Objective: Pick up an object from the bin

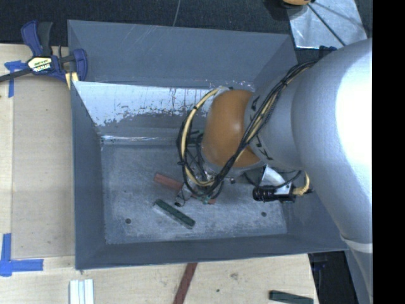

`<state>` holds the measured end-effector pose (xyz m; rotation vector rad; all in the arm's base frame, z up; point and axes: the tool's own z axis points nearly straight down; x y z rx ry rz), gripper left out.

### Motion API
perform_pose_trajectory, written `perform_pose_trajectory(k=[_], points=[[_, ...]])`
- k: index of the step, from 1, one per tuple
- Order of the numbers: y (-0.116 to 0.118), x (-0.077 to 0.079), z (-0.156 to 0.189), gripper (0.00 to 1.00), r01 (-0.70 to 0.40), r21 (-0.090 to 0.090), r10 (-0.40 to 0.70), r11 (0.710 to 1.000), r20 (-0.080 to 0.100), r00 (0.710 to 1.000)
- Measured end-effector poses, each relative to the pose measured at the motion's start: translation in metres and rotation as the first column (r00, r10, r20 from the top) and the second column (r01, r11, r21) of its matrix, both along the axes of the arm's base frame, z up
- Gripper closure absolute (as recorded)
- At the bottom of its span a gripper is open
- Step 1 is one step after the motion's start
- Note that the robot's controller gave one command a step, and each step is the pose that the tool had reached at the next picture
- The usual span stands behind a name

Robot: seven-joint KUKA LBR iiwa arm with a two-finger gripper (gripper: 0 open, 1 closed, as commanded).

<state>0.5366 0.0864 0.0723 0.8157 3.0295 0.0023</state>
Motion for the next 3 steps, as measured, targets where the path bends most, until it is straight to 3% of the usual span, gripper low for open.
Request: perform_pose_trajectory(k=[1,3], points=[[0.004,-0.001,0.039,1.00,-0.007,-0.002,0.007,1.000,-0.011,1.000],[0.001,0.009,0.146,1.00,0.012,-0.001,-0.012,1.000,-0.003,1.000]])
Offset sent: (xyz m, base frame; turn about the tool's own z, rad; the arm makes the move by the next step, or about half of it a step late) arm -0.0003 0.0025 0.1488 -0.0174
